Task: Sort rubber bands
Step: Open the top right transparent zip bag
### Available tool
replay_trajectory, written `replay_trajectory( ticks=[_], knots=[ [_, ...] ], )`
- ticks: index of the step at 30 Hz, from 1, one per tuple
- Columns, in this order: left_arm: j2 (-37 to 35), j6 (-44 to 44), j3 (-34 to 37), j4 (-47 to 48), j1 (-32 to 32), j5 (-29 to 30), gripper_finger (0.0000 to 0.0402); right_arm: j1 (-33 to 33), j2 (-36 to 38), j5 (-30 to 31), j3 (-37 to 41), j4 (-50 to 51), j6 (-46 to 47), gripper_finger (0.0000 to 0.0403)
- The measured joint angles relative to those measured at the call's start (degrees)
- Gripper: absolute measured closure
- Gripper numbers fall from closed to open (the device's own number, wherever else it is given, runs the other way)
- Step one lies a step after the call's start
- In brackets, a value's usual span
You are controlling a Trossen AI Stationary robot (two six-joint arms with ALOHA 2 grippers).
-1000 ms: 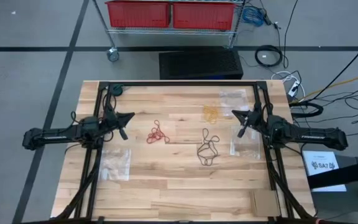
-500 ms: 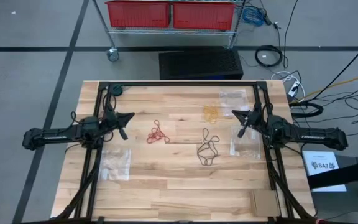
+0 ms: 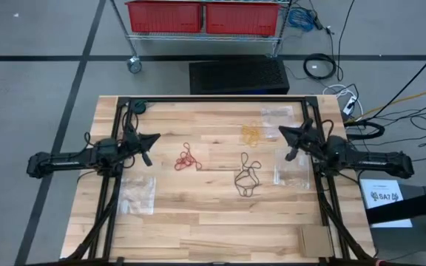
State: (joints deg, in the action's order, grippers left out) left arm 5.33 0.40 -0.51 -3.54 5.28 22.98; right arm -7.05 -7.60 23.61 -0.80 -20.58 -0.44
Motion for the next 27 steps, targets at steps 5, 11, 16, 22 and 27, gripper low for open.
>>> replay_trajectory(
  ticks=[5,11,16,22,27],
  knots=[
    [0.0,0.0,0.0,0.0,0.0,0.0,0.0393,0.0,0.0,0.0,0.0,-3.5,6.8,0.0403],
    [0.0,0.0,0.0,0.0,0.0,0.0,0.0393,-0.1,-2.9,0.2,0.0,9.6,16.6,0.0403],
    [0.0,0.0,0.0,0.0,0.0,0.0,0.0393,-0.2,-11.6,4.9,0.0,15.0,17.1,0.0403],
    [0.0,0.0,0.0,0.0,0.0,0.0,0.0393,-0.2,-24.3,5.0,-4.2,16.3,11.1,0.0403],
    [0.0,0.0,0.0,0.0,0.0,0.0,0.0393,-2.3,-36.7,5.1,-12.8,26.4,8.0,0.0399]
  ],
)
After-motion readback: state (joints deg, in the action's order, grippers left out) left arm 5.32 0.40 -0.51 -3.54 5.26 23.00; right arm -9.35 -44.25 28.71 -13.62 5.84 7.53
